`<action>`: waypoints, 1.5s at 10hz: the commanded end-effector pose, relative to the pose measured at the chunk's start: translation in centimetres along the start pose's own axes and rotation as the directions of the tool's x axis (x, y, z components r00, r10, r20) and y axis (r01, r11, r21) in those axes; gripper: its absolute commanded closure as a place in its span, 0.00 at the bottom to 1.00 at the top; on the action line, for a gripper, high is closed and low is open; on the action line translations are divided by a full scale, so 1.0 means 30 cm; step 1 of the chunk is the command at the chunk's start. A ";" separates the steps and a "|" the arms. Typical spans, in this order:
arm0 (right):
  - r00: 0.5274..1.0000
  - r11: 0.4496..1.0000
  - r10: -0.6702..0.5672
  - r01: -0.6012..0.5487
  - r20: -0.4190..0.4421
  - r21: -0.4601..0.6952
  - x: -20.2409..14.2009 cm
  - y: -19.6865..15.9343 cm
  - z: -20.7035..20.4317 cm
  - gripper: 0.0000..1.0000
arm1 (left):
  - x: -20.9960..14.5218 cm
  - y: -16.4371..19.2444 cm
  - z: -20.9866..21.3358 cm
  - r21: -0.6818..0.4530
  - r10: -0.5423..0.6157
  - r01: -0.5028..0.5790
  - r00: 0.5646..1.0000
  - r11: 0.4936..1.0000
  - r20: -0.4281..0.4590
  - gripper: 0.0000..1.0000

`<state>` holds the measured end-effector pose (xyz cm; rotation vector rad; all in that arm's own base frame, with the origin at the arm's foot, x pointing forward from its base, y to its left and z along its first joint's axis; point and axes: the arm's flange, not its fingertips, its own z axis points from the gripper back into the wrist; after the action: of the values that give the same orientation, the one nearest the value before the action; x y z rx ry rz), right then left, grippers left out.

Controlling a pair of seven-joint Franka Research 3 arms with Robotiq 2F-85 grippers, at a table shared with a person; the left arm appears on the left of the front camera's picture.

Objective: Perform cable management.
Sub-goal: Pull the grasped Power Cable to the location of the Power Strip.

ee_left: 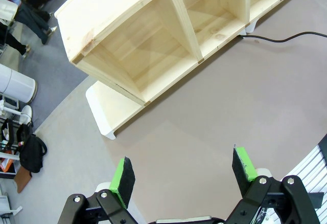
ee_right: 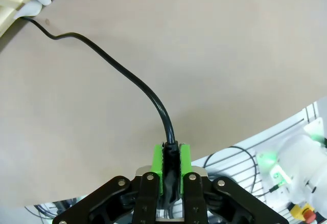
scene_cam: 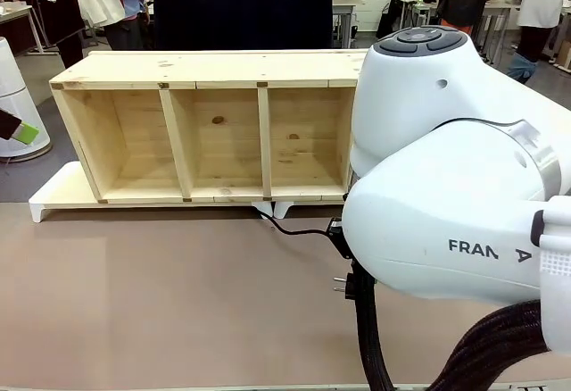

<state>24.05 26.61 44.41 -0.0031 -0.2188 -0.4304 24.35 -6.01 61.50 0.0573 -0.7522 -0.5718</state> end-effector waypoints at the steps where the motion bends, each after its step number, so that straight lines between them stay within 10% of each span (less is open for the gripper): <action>1: 1.000 1.000 0.003 -0.003 -0.006 0.005 0.007 -0.004 0.004 0.85 | 0.003 -0.002 0.001 -0.001 0.008 -0.008 1.000 1.000 0.005 0.00; 4: 1.000 0.999 0.013 -0.013 0.003 -0.045 -0.008 -0.013 -0.030 0.85 | 0.003 -0.002 0.001 -0.001 0.008 -0.008 1.000 1.000 0.005 0.00; 15: 0.924 0.915 -0.381 0.382 0.031 -0.127 0.313 -0.753 -0.005 0.85 | 0.003 -0.002 0.001 -0.001 0.008 -0.008 1.000 1.000 0.005 0.00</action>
<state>25.78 5.94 52.21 -0.0871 -0.1607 -0.8233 24.35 -6.00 61.51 0.0574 -0.7523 -0.5715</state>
